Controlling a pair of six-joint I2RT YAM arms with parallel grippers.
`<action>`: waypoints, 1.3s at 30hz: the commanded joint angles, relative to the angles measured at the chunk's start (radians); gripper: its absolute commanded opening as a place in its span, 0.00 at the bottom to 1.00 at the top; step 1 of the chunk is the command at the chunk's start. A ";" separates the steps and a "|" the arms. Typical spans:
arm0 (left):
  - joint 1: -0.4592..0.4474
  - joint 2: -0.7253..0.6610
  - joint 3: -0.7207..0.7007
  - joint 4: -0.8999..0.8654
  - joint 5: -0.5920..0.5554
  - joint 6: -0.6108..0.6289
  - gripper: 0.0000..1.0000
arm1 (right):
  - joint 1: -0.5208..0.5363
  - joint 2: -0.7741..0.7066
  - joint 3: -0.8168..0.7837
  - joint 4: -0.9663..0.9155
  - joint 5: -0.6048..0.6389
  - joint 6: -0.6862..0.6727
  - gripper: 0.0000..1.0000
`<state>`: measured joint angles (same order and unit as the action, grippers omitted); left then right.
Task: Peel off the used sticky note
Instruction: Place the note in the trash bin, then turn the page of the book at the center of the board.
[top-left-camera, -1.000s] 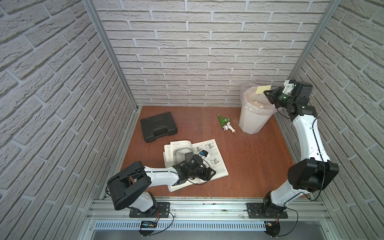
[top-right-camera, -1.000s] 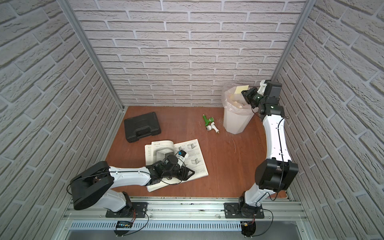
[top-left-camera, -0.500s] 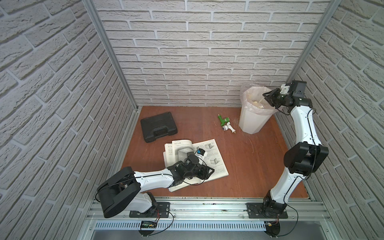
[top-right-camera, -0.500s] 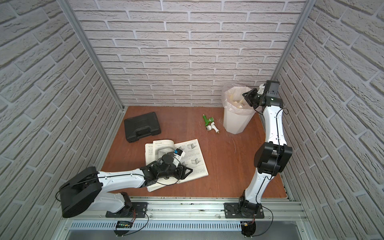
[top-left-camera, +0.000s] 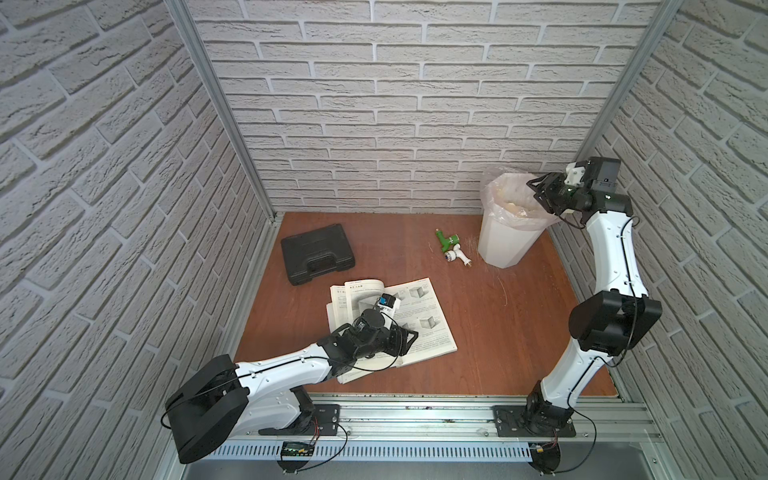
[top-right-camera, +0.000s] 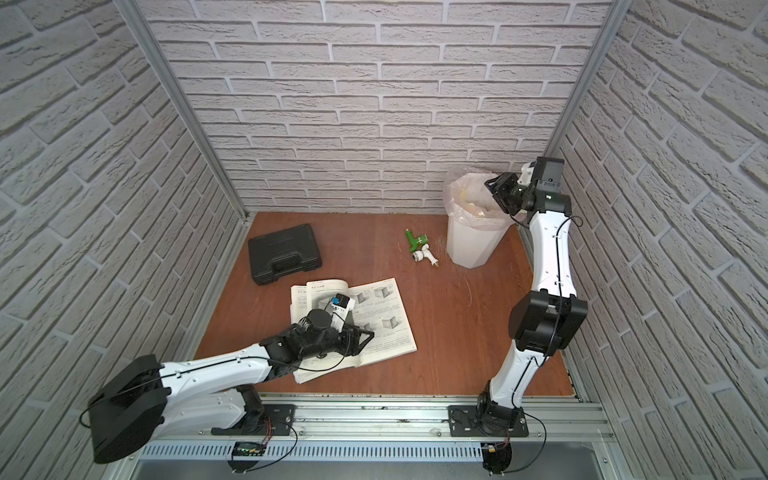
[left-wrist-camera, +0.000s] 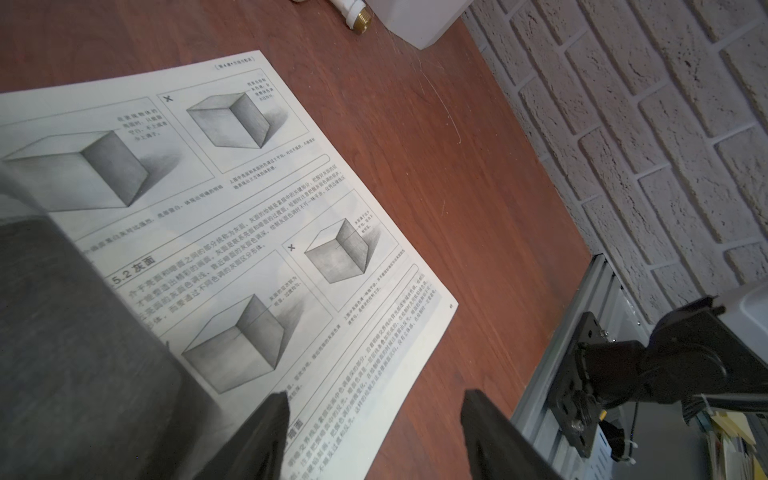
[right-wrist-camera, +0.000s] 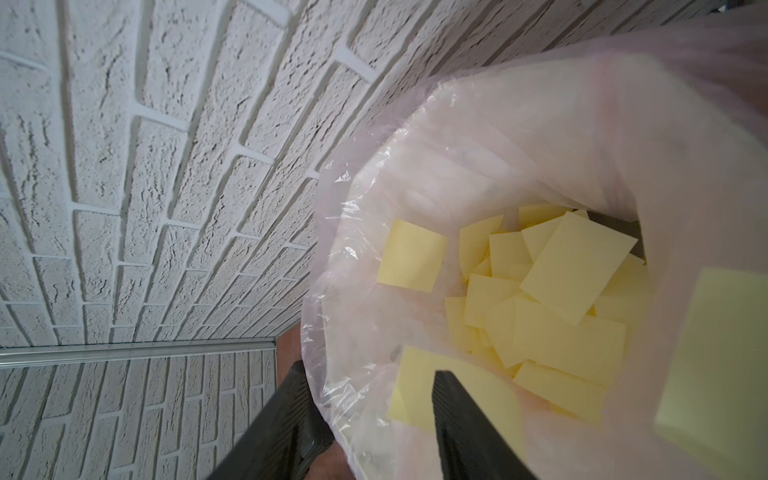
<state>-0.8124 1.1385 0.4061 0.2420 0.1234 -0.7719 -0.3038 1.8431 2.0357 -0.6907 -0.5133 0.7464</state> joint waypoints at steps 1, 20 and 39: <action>0.015 -0.042 -0.026 -0.038 -0.049 -0.010 0.70 | 0.012 -0.138 -0.057 0.060 -0.007 -0.023 0.56; 0.199 -0.425 -0.130 -0.352 -0.148 -0.128 0.79 | 0.284 -0.576 -0.631 0.215 0.028 -0.156 0.62; 0.409 -0.786 -0.181 -0.799 -0.242 -0.201 0.98 | 0.564 -0.634 -1.059 0.321 0.119 -0.221 0.64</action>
<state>-0.4259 0.3565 0.2470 -0.4820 -0.0811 -0.9485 0.2424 1.2140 0.9970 -0.4446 -0.4103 0.5411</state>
